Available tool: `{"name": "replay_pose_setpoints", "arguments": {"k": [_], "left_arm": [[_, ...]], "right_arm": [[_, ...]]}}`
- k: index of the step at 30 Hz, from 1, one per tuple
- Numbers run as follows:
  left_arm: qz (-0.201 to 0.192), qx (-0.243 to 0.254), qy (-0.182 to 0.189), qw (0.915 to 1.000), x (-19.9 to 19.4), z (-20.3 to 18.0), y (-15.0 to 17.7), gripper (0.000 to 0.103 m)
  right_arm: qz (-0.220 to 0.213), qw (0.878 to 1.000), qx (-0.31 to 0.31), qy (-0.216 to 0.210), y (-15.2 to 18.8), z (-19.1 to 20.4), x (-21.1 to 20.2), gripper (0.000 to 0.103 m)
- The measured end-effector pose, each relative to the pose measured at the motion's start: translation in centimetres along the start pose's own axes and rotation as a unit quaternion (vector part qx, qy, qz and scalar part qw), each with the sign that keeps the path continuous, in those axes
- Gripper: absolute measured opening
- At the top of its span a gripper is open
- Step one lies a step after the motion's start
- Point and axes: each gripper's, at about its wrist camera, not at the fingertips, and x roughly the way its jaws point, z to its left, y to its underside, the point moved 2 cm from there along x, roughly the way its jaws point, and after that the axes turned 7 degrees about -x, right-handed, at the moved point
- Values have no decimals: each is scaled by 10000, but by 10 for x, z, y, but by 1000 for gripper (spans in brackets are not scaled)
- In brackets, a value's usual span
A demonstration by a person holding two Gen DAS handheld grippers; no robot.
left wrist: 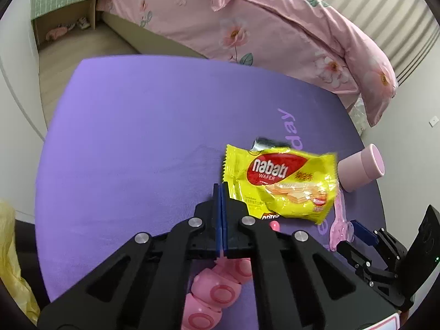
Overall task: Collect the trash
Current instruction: 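Grasp the yellow Nabati wafer wrapper with left tool while right tool grasps pink spoon tray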
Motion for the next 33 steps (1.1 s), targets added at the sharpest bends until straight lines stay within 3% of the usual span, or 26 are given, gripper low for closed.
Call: {"name": "replay_pose_setpoints", "arguments": {"k": [5, 13, 14, 16, 17, 24, 33], "left_arm": [[-169, 8, 50, 9998, -19, 2, -1, 0], [-153, 100, 65, 9998, -28, 4, 7, 2], [-134, 84, 56, 9999, -25, 3, 8, 4], [-90, 47, -8, 9999, -18, -1, 8, 27], [-74, 5, -33, 10000, -13, -2, 8, 29], [-99, 75, -456, 9989, 10, -17, 7, 32], [-197, -112, -534, 9983, 12, -13, 4, 25]], "right_arm": [[214, 9975, -240, 624, -5, 16, 7, 46], [-137, 9958, 485, 770, 1, 7, 2, 44], [-158, 9955, 511, 779, 1, 6, 1, 44], [-186, 9953, 527, 785, 2, 3, -2, 44], [-179, 9957, 539, 728, 3, 1, -2, 44], [-186, 9963, 593, 586, 7, -3, -4, 44], [-212, 9967, 627, 463, 9, -8, -5, 44]]}}
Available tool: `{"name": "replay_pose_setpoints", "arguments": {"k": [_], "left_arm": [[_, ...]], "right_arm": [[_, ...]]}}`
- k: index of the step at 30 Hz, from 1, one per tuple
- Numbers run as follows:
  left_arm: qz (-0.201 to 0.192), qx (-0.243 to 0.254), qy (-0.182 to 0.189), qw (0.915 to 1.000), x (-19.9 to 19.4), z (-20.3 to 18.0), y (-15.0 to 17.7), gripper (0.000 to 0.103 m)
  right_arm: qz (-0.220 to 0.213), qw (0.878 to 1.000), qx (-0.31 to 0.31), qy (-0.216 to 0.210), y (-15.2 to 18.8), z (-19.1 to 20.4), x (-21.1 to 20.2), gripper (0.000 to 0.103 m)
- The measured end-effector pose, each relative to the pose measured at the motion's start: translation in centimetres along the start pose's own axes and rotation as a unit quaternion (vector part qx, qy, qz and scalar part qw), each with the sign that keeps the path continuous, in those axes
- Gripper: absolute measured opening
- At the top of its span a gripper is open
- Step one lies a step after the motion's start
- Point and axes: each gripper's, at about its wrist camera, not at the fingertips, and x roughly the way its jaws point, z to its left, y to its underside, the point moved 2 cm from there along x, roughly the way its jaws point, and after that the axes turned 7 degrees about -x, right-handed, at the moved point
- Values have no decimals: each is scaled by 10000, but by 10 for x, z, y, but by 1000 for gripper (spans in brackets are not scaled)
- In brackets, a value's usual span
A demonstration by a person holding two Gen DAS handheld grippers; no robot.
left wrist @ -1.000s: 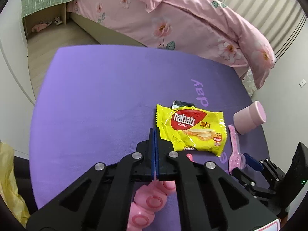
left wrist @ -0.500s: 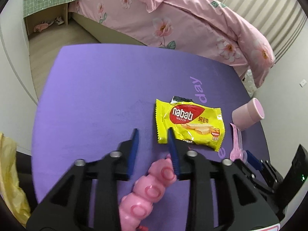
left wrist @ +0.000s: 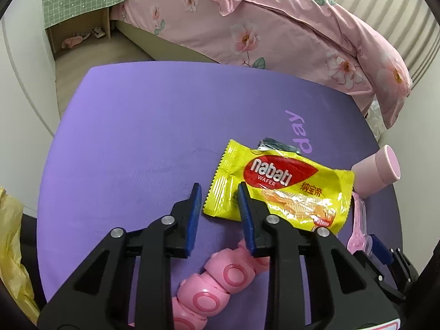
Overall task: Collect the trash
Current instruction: 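Grasp the yellow Nabati wafer wrapper with left tool while right tool grasps pink spoon tray, then carry the Nabati wrapper over the yellow bag and open left tool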
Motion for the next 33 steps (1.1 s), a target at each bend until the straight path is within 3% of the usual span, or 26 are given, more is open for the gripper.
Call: {"name": "replay_pose_setpoints", "arguments": {"k": [7, 10, 18, 23, 26, 33], "left_arm": [[-37, -10, 195, 9998, -7, 3, 4, 11], [-179, 35, 299, 9994, -19, 2, 2, 10], [-816, 350, 506, 9948, -88, 6, 3, 10], [-1108, 279, 663, 9912, -137, 29, 10, 10], [-1237, 146, 582, 9905, -160, 53, 19, 10], [-1331, -579, -151, 9893, -202, 144, 51, 10]], "right_arm": [[37, 9999, -101, 124, 2, 3, -1, 44], [-1, 10000, -70, 51, 4, 3, -6, 44], [-247, 9994, -220, -110, -3, 18, -29, 44], [-470, 9985, -278, -101, -13, 39, -48, 44], [-631, 9971, -416, -69, -20, 58, -60, 44], [-1060, 9910, -741, -353, -39, 108, -87, 44]]}}
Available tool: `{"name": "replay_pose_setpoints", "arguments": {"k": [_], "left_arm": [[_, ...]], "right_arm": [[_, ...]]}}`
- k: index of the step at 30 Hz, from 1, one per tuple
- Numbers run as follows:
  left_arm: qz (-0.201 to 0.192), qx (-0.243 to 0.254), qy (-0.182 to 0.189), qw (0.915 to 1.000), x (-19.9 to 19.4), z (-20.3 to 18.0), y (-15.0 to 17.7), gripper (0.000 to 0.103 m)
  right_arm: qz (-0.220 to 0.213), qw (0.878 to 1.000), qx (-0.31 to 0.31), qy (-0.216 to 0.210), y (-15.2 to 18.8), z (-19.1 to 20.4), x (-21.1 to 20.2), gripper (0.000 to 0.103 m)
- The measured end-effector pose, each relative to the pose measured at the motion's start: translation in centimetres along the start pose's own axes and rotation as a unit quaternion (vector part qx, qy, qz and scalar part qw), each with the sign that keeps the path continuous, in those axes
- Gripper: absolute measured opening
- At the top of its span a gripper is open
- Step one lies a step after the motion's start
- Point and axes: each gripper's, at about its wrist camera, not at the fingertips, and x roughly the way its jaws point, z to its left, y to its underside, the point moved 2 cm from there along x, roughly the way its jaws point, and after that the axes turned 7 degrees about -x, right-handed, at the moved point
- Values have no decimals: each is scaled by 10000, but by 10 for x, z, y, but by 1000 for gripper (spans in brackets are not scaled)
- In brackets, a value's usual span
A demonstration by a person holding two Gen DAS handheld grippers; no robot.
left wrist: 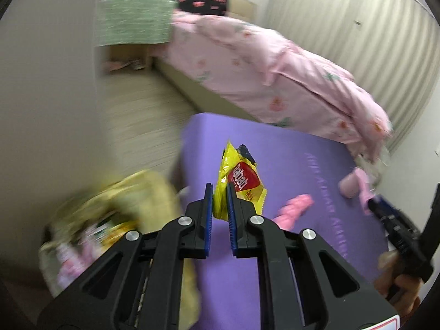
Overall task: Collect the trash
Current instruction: 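Carry the Nabati wrapper over the yellow bag and open left tool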
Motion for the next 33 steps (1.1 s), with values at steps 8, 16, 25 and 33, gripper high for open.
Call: {"name": "replay_pose_setpoints", "arguments": {"k": [8, 16, 25, 33], "left_arm": [[-158, -897, -760, 9929, -36, 102, 26, 10], [-167, -1244, -1086, 9861, -40, 145, 46, 10], [234, -1328, -1107, 9847, -11, 157, 64, 10], [110, -1430, -1012, 9845, -17, 166, 65, 12]], "right_arm": [[-144, 9982, -489, -306, -15, 52, -3, 44], [-85, 9973, -648, -346, -10, 71, 0, 44], [-8, 9971, -690, -316, -5, 74, 6, 44], [82, 9972, -664, -338, -1, 75, 11, 44]]}}
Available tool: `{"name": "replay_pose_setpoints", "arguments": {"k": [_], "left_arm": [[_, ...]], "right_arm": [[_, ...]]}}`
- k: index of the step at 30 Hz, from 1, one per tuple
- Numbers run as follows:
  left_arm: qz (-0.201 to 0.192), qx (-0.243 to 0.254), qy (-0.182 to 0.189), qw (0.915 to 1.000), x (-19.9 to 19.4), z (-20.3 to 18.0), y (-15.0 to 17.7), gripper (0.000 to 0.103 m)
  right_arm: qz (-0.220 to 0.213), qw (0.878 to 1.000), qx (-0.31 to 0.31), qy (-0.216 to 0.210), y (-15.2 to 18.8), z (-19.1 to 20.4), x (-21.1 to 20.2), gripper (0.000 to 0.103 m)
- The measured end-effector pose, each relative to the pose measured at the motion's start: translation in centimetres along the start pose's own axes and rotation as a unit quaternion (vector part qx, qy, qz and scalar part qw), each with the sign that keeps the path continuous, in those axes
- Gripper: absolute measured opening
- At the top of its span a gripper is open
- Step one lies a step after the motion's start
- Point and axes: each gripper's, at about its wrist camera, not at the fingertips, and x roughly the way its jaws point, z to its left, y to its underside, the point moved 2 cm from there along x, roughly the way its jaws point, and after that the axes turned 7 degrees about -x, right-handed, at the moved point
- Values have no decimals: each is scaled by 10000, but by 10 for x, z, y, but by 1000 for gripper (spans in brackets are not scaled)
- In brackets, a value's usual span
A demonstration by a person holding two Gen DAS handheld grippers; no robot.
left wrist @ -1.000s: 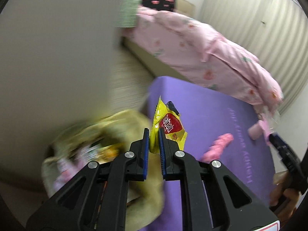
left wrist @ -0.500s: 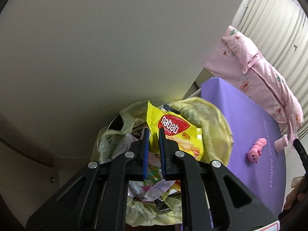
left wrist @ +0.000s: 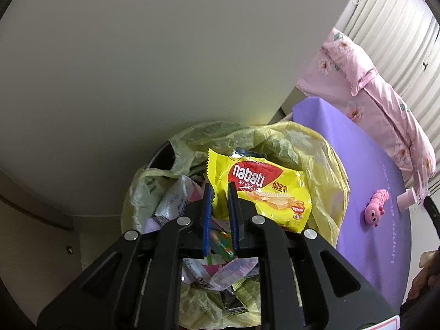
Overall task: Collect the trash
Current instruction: 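Carry the Nabati wrapper over the yellow bag and open left tool, then lower the pink spoon tray into the yellow bag and open right tool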
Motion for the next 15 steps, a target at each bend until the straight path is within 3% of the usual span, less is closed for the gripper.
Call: {"name": "replay_pose_setpoints", "arguments": {"k": [3, 6, 15], "left_arm": [[-21, -85, 151, 9998, -5, 5, -1, 14], [-84, -50, 250, 9996, -11, 6, -1, 22], [-679, 210, 196, 9973, -56, 24, 7, 40]], "right_arm": [[27, 10000, -39, -42, -2, 4, 3, 44], [41, 9998, -58, -164, -6, 14, 6, 44], [248, 9927, -600, -1019, -23, 96, 32, 44]]}}
